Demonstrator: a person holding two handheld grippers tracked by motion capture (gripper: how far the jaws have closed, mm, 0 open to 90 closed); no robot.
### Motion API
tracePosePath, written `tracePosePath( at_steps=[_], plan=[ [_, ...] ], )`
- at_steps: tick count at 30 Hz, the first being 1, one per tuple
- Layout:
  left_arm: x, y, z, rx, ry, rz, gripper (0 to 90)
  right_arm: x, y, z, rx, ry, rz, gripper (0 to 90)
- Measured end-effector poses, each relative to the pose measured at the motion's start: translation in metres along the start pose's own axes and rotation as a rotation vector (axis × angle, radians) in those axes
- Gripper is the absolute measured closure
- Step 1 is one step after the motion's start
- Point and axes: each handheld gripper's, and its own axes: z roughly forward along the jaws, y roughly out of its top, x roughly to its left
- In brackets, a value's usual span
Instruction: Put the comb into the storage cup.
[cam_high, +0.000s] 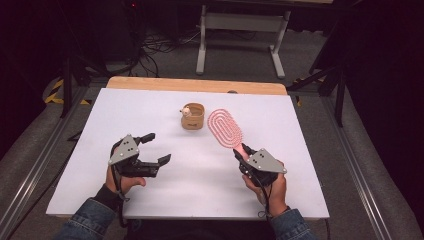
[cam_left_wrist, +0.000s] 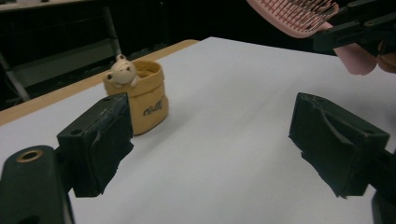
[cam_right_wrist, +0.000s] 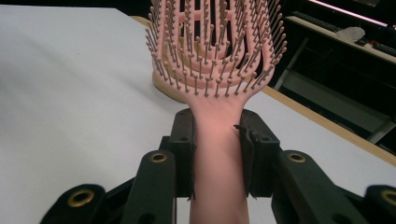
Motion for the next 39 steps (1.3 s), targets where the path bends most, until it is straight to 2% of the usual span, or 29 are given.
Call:
tracePosePath(
  at_steps=[4, 7, 8, 14, 17, 22, 28, 31, 35, 39],
  plan=[
    [-0.008, 0.007, 0.013, -0.010, -0.041, 0.010, 15.8, 0.007, 0.002, 0.003, -0.001, 0.012, -0.015, 69.2],
    [-0.014, 0.011, 0.021, -0.022, -0.076, 0.000, 16.2, 0.016, 0.003, 0.008, -0.008, 0.030, -0.029, 69.2],
    [-0.018, 0.013, 0.027, -0.027, -0.100, -0.008, 16.5, 0.018, 0.003, 0.009, -0.008, 0.034, -0.031, 69.2],
    [-0.025, 0.017, 0.039, -0.038, -0.145, -0.037, 17.1, 0.029, 0.005, 0.011, -0.034, 0.048, -0.056, 69.2],
    [-0.029, 0.016, 0.046, -0.038, -0.170, -0.035, 17.2, 0.034, 0.007, 0.012, -0.051, 0.067, -0.066, 69.2],
    [-0.032, 0.016, 0.051, -0.048, -0.186, -0.047, 17.7, 0.039, 0.007, 0.014, -0.074, 0.097, -0.079, 69.2],
    [-0.033, 0.019, 0.054, -0.081, -0.203, -0.086, 21.1, 0.047, 0.006, 0.018, -0.080, 0.111, -0.106, 69.2],
    [-0.033, 0.022, 0.053, -0.113, -0.204, -0.103, 21.7, 0.050, 0.006, 0.020, -0.079, 0.109, -0.112, 69.3],
    [-0.033, 0.025, 0.053, -0.152, -0.217, -0.132, 27.3, 0.053, 0.004, 0.022, -0.075, 0.106, -0.127, 69.4],
    [-0.034, 0.026, 0.053, -0.173, -0.231, -0.131, 32.0, 0.057, 0.004, 0.024, -0.071, 0.095, -0.155, 69.4]
  ],
)
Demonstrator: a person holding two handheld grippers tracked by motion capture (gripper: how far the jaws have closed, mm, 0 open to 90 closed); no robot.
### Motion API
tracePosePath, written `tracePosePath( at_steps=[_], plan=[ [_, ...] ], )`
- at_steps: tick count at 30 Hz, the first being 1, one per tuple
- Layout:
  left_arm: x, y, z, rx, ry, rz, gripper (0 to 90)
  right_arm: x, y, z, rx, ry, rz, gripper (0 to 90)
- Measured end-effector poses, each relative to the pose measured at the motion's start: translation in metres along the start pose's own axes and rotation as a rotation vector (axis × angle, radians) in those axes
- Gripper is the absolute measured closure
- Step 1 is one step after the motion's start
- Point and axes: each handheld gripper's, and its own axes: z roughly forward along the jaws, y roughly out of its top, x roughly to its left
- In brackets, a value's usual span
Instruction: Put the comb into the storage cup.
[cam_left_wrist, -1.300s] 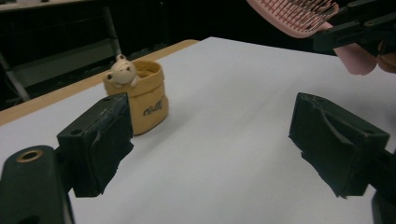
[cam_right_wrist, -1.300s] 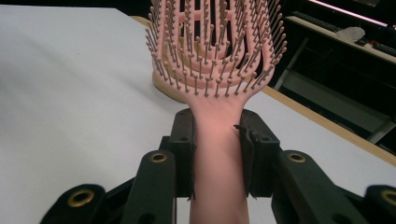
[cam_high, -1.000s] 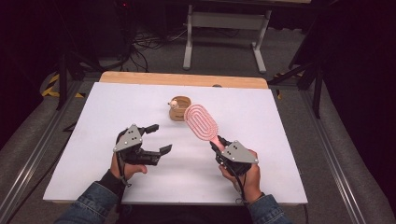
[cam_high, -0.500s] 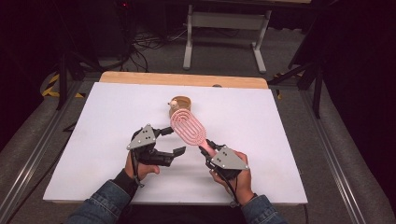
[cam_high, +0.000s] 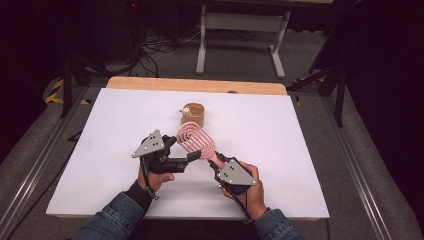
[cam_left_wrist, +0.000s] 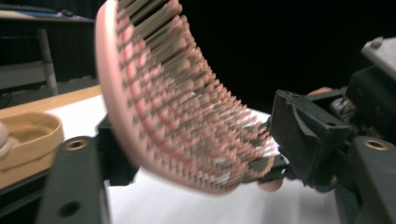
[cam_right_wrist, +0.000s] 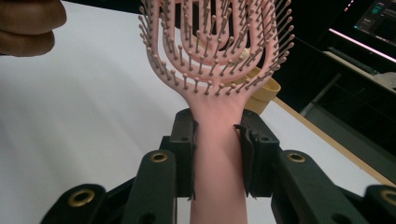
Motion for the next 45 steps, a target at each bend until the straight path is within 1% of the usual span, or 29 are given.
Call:
tracePosePath(
  at_steps=[1, 2, 4, 5, 7, 8, 9, 11, 12, 17, 20, 21, 23, 24, 27, 29, 31, 33, 35, 37, 39, 41, 45],
  plan=[
    [0.000, 0.000, 0.000, -0.005, -0.006, 0.000, 34.4, 0.001, 0.000, 0.000, -0.003, 0.001, 0.000, 69.4],
    [0.000, 0.001, 0.000, -0.013, -0.017, 0.002, 39.4, 0.002, 0.001, 0.001, -0.003, -0.004, -0.006, 69.4],
    [0.000, 0.001, 0.001, -0.020, -0.023, -0.004, 45.7, 0.003, 0.001, 0.002, 0.002, -0.009, -0.015, 69.4],
    [0.000, 0.001, 0.001, -0.026, -0.029, -0.008, 50.5, 0.004, 0.001, 0.002, 0.002, -0.011, -0.017, 69.4],
    [0.000, 0.001, 0.001, -0.031, -0.047, -0.013, 55.1, 0.005, 0.002, 0.003, 0.005, -0.027, -0.033, 69.4],
    [0.000, 0.001, 0.002, -0.036, -0.059, -0.016, 56.1, 0.005, 0.002, 0.003, 0.004, -0.035, -0.036, 69.5],
    [0.000, 0.001, 0.002, -0.036, -0.059, -0.016, 58.2, 0.005, 0.002, 0.003, 0.004, -0.035, -0.036, 69.5],
    [0.000, 0.003, 0.001, -0.045, -0.093, -0.018, 59.9, 0.005, 0.002, 0.004, 0.010, -0.047, -0.041, 69.4],
    [-0.001, 0.004, 0.001, -0.048, -0.097, -0.013, 61.2, 0.005, 0.002, 0.004, 0.009, -0.045, -0.037, 69.4],
    [-0.004, 0.006, 0.001, -0.049, -0.095, -0.001, 62.8, 0.004, 0.001, 0.005, 0.007, -0.040, -0.028, 69.3],
    [-0.006, 0.007, 0.000, -0.046, -0.094, 0.006, 63.1, 0.003, 0.001, 0.004, 0.001, -0.023, -0.013, 68.9],
    [-0.007, 0.008, -0.003, -0.045, -0.084, 0.018, 63.2, 0.003, 0.001, 0.004, 0.001, -0.020, -0.012, 68.6],
    [-0.006, 0.010, -0.006, -0.050, -0.066, 0.019, 63.4, 0.003, 0.001, 0.004, -0.002, -0.011, -0.005, 66.3],
    [-0.006, 0.010, -0.006, -0.050, -0.066, 0.019, 63.4, 0.002, 0.001, 0.004, -0.005, -0.004, 0.000, 64.6],
    [-0.001, 0.012, -0.011, -0.052, -0.043, 0.022, 63.4, 0.001, 0.000, 0.004, -0.003, 0.008, 0.013, 66.5],
    [0.000, 0.014, -0.014, -0.050, -0.034, 0.034, 63.5, 0.001, -0.001, 0.003, -0.004, 0.010, 0.011, 65.9],
    [0.002, 0.015, -0.017, -0.052, -0.022, 0.044, 63.6, 0.001, -0.001, 0.003, -0.009, 0.013, 0.015, 63.3],
    [0.005, 0.015, -0.021, -0.054, -0.014, 0.040, 63.6, -0.002, -0.002, -0.001, -0.027, 0.027, 0.024, 60.1],
    [0.005, 0.016, -0.024, -0.058, 0.005, 0.054, 63.7, -0.004, -0.003, -0.004, -0.041, 0.031, 0.024, 56.6],
    [0.005, 0.017, -0.026, -0.053, 0.018, 0.075, 63.7, -0.009, -0.004, -0.008, -0.056, 0.025, 0.035, 52.9],
    [0.005, 0.017, -0.027, -0.057, 0.023, 0.081, 63.7, -0.013, -0.004, -0.012, -0.072, 0.021, 0.044, 49.0],
    [0.006, 0.018, -0.031, -0.056, 0.040, 0.084, 63.8, -0.017, -0.005, -0.014, -0.080, 0.010, 0.045, 44.6],
    [0.010, 0.020, -0.034, -0.065, 0.057, 0.080, 63.8, -0.024, -0.008, -0.021, -0.090, -0.013, 0.063, 37.4]
  ],
)
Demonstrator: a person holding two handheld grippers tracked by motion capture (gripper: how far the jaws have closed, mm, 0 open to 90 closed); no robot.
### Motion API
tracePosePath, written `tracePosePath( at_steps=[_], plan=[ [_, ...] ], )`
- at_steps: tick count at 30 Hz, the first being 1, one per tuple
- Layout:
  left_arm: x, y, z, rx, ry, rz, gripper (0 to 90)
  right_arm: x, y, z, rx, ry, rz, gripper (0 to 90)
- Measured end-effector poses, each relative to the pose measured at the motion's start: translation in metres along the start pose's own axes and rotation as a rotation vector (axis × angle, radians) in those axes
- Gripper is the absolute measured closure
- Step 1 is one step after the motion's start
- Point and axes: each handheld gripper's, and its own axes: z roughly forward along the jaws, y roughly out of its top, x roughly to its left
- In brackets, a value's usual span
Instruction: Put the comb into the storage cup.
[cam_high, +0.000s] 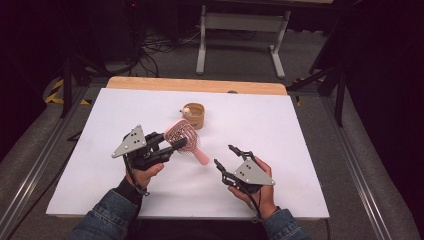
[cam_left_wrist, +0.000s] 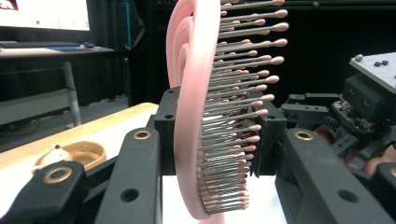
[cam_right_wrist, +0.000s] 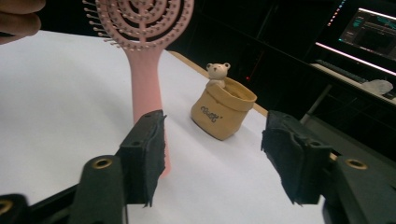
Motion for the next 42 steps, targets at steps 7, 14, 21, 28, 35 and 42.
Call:
tracePosePath(
  at_steps=[7, 14, 21, 28, 35, 42],
  plan=[
    [0.001, 0.003, -0.003, -0.006, 0.014, 0.011, 63.8, -0.011, -0.011, -0.011, 0.019, -0.037, 0.012, 28.4],
    [0.006, 0.014, -0.016, -0.046, 0.054, 0.027, 63.8, -0.023, -0.025, -0.024, 0.037, -0.052, 0.039, 21.1],
    [0.010, 0.026, -0.027, -0.087, 0.081, 0.035, 63.9, -0.033, -0.034, -0.035, 0.046, -0.071, 0.062, 16.6],
    [0.013, 0.037, -0.031, -0.112, 0.105, 0.051, 63.9, -0.039, -0.041, -0.042, 0.052, -0.082, 0.083, 13.1],
    [0.024, 0.062, -0.023, -0.111, 0.132, 0.091, 64.0, -0.043, -0.046, -0.047, 0.073, -0.093, 0.086, 11.7],
    [0.029, 0.080, -0.012, -0.115, 0.136, 0.119, 64.0, -0.043, -0.047, -0.046, 0.074, -0.094, 0.078, 11.7]
  ],
)
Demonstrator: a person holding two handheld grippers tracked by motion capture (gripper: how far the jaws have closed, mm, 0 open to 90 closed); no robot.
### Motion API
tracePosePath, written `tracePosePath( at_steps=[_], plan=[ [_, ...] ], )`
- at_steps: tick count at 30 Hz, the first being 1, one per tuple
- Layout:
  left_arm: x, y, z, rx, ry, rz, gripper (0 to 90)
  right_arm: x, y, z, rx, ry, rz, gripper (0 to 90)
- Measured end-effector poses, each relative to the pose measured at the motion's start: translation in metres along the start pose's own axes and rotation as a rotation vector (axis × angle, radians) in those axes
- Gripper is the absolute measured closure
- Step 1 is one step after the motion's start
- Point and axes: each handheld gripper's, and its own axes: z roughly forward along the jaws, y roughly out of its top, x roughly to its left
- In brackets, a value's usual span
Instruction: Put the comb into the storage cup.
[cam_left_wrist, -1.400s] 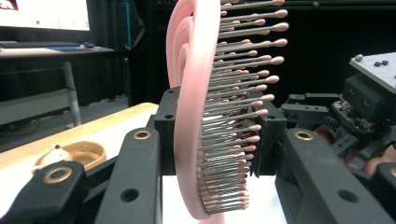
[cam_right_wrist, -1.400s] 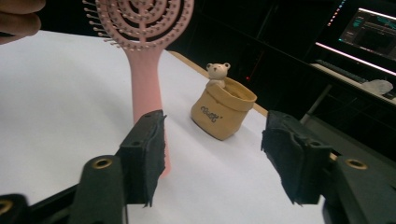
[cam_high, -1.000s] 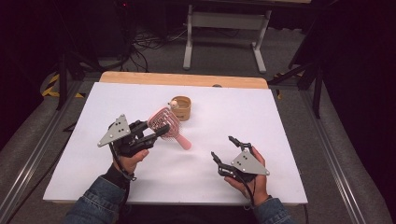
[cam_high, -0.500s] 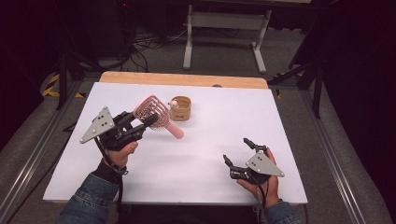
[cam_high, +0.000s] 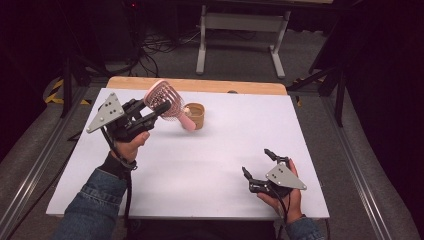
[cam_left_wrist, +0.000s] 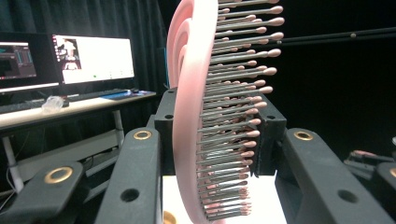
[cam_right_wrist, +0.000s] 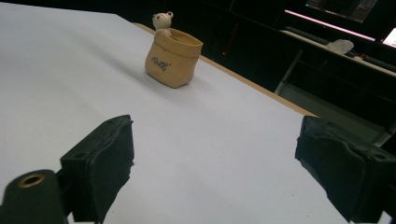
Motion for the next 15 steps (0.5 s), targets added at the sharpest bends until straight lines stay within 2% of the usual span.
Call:
tracePosePath(
  at_steps=[3, 6, 10, 11, 15],
  plan=[
    [0.004, 0.010, 0.012, 0.015, 0.007, 0.015, 64.0, -0.001, 0.000, 0.000, -0.008, 0.000, 0.012, 11.8],
    [0.010, 0.014, 0.020, 0.019, 0.014, 0.009, 64.1, 0.000, 0.000, 0.001, -0.005, 0.003, 0.006, 11.8],
    [0.017, 0.016, 0.032, 0.054, 0.031, 0.021, 64.0, 0.000, 0.000, 0.002, -0.008, 0.005, 0.006, 11.9],
    [0.017, 0.016, 0.032, 0.054, 0.031, 0.021, 64.0, 0.000, 0.000, 0.002, -0.008, 0.005, 0.006, 11.9],
    [0.026, 0.013, 0.049, 0.081, 0.043, 0.009, 64.1, 0.001, 0.000, 0.002, -0.011, 0.007, 0.005, 11.9]
  ],
)
